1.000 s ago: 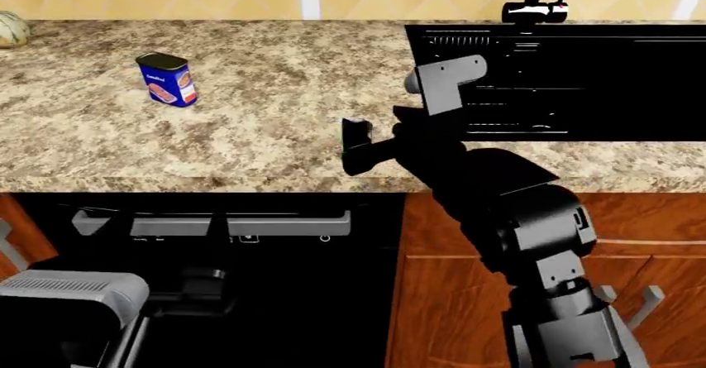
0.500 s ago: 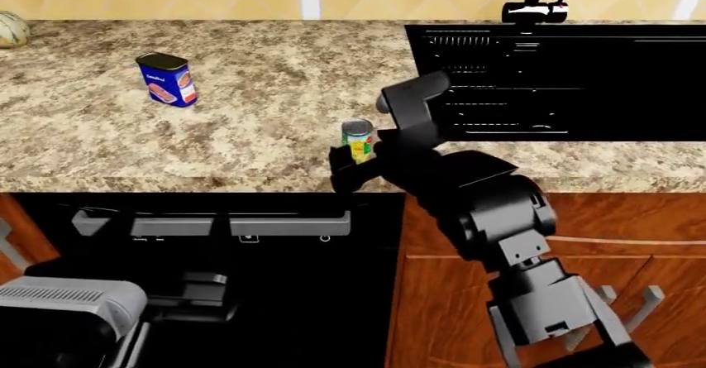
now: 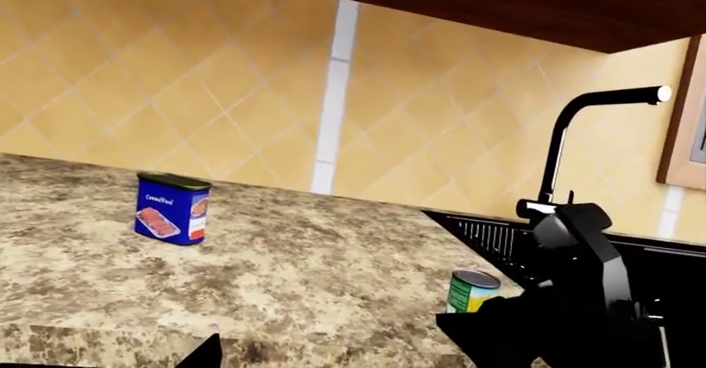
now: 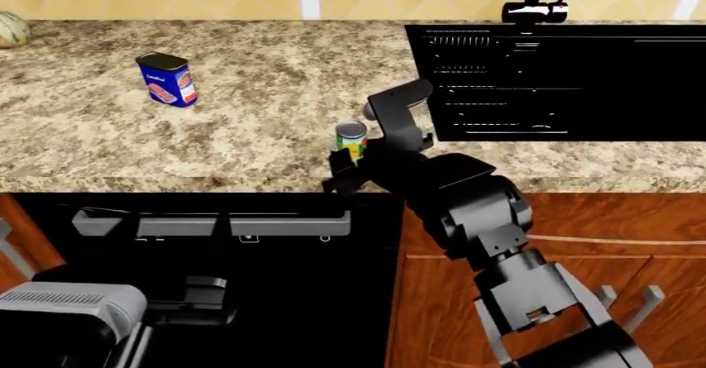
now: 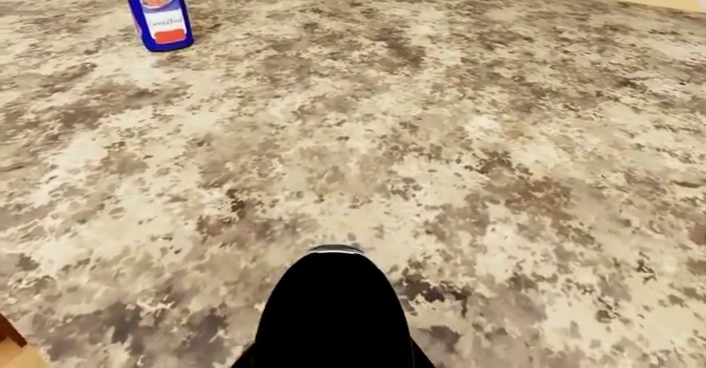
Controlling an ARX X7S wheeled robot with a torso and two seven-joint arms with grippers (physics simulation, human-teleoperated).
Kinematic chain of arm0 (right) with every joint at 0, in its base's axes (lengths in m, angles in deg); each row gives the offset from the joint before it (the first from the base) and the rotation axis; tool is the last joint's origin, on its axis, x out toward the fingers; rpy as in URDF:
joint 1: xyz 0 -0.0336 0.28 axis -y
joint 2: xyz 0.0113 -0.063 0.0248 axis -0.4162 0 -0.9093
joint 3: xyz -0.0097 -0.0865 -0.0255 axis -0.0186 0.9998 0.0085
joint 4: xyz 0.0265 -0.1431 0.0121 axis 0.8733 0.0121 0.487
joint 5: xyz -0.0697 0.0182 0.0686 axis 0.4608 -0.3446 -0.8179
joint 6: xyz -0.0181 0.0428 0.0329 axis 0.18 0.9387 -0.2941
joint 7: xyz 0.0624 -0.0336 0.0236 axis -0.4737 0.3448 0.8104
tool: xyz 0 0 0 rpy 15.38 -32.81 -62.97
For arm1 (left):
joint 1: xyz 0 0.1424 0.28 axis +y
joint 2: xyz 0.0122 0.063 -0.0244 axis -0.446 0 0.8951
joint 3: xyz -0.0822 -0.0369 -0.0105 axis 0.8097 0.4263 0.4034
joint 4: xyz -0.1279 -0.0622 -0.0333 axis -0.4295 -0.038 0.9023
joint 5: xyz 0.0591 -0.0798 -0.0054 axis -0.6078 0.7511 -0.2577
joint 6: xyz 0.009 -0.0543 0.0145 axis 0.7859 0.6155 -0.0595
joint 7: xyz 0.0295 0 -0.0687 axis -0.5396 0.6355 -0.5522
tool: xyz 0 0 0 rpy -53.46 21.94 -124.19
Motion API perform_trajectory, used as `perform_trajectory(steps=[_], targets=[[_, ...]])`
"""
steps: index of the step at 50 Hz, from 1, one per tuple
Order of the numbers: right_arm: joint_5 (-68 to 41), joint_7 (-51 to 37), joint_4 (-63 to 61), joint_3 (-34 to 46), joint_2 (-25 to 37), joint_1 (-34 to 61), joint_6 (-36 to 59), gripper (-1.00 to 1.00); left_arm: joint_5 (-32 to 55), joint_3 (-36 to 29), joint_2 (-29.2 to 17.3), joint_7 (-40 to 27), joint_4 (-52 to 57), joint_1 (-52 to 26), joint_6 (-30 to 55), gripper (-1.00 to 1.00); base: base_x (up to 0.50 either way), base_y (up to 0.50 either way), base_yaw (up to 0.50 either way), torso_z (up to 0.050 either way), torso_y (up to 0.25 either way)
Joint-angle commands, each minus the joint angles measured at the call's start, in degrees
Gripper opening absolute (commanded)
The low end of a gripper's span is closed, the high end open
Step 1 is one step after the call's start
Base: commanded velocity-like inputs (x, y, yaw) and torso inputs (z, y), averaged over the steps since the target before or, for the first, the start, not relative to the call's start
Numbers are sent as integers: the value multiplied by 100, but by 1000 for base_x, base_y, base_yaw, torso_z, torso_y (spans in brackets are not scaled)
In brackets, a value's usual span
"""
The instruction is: Pick the cans from the counter and place them in their designated side in the cabinet.
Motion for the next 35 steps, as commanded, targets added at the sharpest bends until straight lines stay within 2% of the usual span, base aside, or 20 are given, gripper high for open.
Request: perform_trajectory(steps=[1, 6, 15, 22, 30, 35], targets=[[-389, -289, -1300, -21, 329, -140, 686, -100, 6, -70, -5, -9, -69, 12, -61, 100, 0, 0, 0, 0, 0], [-686, -634, -2334, -263, 633, -198, 1317, -100, 22, -136, 17, -3, -141, -34, -89, 100, 0, 0, 0, 0, 0], [-1386, -1551, -4012, -1180, 972, -172, 2402, -100, 69, -248, -36, -16, -205, -159, -108, 100, 0, 0, 0, 0, 0], [-1885, -2187, -5045, -1837, 1249, 35, 3324, -100, 273, -384, -89, 5, -296, -592, 31, 100, 0, 0, 0, 0, 0], [-2996, -2968, -5868, -3116, 1521, 933, 5235, -100, 325, -571, -42, 143, -407, -687, -89, 100, 0, 0, 0, 0, 0], [-3938, -3850, -5550, -3034, 1945, 1563, 5358, -100, 368, -664, -19, 247, -496, -677, -175, 100, 0, 0, 0, 0, 0]])
